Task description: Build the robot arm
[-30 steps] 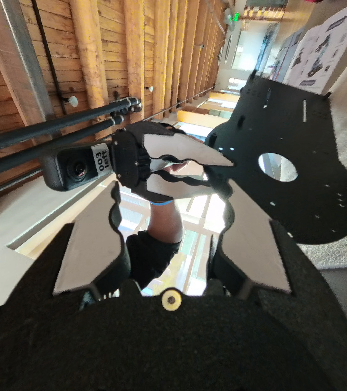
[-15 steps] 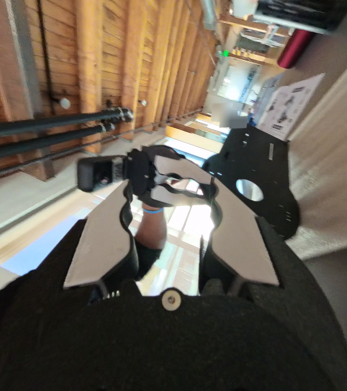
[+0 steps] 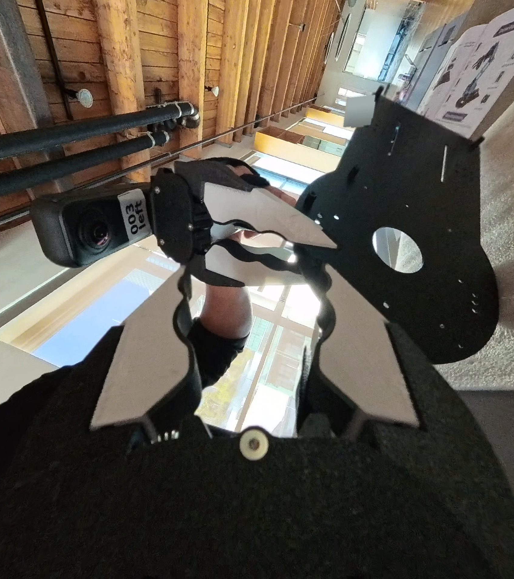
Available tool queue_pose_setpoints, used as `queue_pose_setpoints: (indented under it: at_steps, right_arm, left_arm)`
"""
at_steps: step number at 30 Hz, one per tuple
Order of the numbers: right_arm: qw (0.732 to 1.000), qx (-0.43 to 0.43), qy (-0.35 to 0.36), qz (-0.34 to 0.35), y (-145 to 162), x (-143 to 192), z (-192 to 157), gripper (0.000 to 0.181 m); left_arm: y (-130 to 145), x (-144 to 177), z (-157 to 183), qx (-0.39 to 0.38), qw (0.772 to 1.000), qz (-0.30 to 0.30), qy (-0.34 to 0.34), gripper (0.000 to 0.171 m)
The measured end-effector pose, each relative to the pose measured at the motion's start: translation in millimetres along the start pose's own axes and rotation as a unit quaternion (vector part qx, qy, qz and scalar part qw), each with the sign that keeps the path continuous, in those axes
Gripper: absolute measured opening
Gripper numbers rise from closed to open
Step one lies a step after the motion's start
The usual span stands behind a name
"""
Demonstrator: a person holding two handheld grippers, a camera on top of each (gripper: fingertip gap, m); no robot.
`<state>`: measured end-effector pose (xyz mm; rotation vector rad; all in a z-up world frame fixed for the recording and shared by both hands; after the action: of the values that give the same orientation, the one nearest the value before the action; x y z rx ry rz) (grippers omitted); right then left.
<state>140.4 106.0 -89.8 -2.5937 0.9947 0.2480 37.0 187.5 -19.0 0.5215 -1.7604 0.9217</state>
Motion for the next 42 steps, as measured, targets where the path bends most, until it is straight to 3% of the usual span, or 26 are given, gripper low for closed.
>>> queue_pose_setpoints:
  at_steps: [2, 3, 8, 15, 32, 34, 36, 37, 39, 40, 42]
  right_arm:
    - [1.000, -0.002, -0.005, 0.003, 2.5, 5.9, -0.3, 0.072]
    - [1.000, 0.002, -0.020, 0.021, 2.3, 11.9, -2.6, 0.046]
    - [0.999, 0.007, 0.039, 0.037, -0.1, 17.8, 3.2, 0.073]
    - [0.999, -0.036, -0.010, 0.032, 1.6, -1.4, 4.8, 0.073]
    - [0.999, -0.050, 0.001, 0.016, 3.2, -0.2, -0.5, 0.075]
    - [0.999, -0.048, 0.004, 0.014, 3.4, 3.9, 0.1, 0.067]
    - [0.998, -0.042, -0.025, 0.026, 3.1, 12.7, -4.6, 0.040]
    - [0.999, -0.036, -0.014, 0.030, 2.6, 17.3, -6.6, 0.055]
    - [0.995, 0.076, 0.067, 0.013, 3.5, 26.4, -8.9, 0.051]
    - [0.976, 0.171, 0.133, -0.003, 6.1, 29.0, -9.4, 0.047]
    - [0.903, 0.346, 0.250, -0.052, 15.6, 22.7, -9.0, 0.047]
  left_arm:
    - [0.3, 0.2, 0.3, 0.003, 1.000, -0.003, 0.001, 0.017]
    - [1.3, 0.7, 0.0, 0.006, 1.000, 0.000, 0.001, 0.017]
    - [2.0, 0.9, 0.9, 0.005, 1.000, 0.003, -0.002, 0.017]
    - [1.4, 0.1, -0.4, 0.006, 1.000, 0.001, 0.000, 0.018]
    - [2.9, 0.9, 3.1, -0.004, 1.000, 0.012, -0.001, 0.017]
    - [3.5, 1.0, 2.7, -0.004, 1.000, 0.014, -0.002, 0.017]
    - [3.9, 0.4, 1.6, -0.003, 1.000, 0.017, -0.003, 0.017]
    - [3.4, -0.2, 0.7, -0.003, 1.000, 0.018, -0.003, 0.017]
    - [1.8, -0.8, -1.1, -0.001, 1.000, 0.014, 0.003, 0.017]
    - [1.4, -0.9, -1.9, 0.000, 1.000, 0.013, 0.005, 0.017]
    - [1.4, -0.9, -2.9, 0.000, 1.000, 0.013, 0.008, 0.017]
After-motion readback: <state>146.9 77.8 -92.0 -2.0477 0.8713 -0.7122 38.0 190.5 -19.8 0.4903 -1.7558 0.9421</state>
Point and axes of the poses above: each gripper's, where its closed fingertips meet, x back along the fingers, y out of its underside, z = x × y across the jaws, the point moved 10 cm from there along x, back along the fingers, and after that the axes turned 1 degree about x, right-handed, at the moved point
